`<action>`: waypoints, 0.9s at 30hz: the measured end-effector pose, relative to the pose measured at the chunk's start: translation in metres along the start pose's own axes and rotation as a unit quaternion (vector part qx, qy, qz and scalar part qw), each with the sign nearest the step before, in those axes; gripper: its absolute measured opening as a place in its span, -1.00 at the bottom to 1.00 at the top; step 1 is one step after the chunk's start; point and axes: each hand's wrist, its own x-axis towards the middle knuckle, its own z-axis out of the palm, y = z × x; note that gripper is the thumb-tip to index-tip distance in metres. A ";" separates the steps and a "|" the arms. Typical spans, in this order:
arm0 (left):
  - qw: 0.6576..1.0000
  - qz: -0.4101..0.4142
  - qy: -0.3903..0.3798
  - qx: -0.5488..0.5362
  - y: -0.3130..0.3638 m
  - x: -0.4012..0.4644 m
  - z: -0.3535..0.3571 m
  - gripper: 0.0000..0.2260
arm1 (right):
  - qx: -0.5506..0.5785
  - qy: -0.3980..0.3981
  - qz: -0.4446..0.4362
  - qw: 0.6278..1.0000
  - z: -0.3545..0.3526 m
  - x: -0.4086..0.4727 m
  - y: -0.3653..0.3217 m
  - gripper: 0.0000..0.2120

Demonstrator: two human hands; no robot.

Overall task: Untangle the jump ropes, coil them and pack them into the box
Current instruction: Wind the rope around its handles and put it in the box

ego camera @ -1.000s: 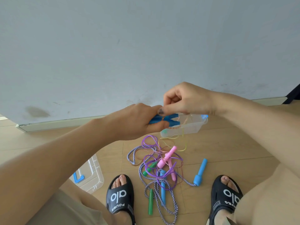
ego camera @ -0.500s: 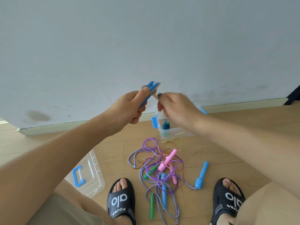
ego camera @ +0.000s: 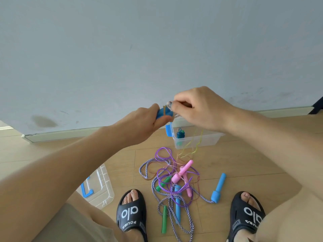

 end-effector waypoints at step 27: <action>0.982 0.156 0.085 -0.067 0.017 -0.018 -0.008 -0.82 | 0.234 -0.044 0.167 0.957 0.040 0.030 0.025 -0.56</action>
